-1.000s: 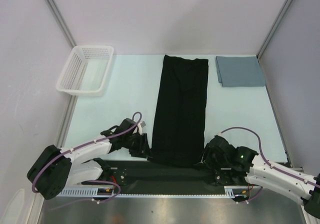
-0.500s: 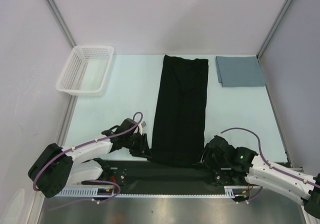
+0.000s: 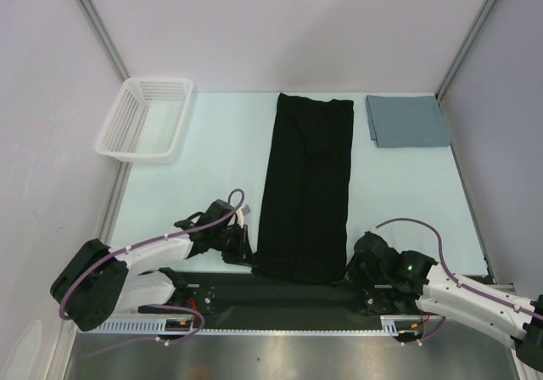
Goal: Fold and stack the t-shirts
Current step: Fold the tshirt
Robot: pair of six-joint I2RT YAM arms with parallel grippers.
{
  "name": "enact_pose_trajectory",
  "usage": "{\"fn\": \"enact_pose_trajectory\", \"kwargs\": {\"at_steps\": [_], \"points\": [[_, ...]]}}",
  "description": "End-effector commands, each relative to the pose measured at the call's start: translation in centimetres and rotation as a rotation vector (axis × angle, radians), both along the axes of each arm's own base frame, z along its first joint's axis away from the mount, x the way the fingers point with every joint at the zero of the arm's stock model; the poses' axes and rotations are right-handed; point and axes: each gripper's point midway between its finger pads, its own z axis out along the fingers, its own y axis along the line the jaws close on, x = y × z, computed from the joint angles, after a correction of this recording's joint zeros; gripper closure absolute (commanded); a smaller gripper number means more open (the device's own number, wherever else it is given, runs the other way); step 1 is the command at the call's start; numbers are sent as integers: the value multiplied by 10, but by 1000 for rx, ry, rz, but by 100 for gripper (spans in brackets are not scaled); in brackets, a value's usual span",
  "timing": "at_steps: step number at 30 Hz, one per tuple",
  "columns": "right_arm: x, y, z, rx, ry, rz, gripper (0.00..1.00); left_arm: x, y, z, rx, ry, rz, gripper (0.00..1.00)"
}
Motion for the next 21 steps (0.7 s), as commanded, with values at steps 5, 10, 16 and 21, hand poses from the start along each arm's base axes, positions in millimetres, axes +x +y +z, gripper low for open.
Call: {"fn": "enact_pose_trajectory", "kwargs": {"at_steps": [5,10,16,21], "points": [[7,-16,33,-85,-69,2,100,-5,-8,40,-104,-10,33,100],[9,-12,55,-61,-102,29,100,-3,-11,61,-126,-39,7,100],[7,-15,68,-56,-108,30,100,-21,-15,65,-190,45,-18,100],[0,-17,60,-51,-87,47,100,-38,-18,67,-296,148,40,100]]}}
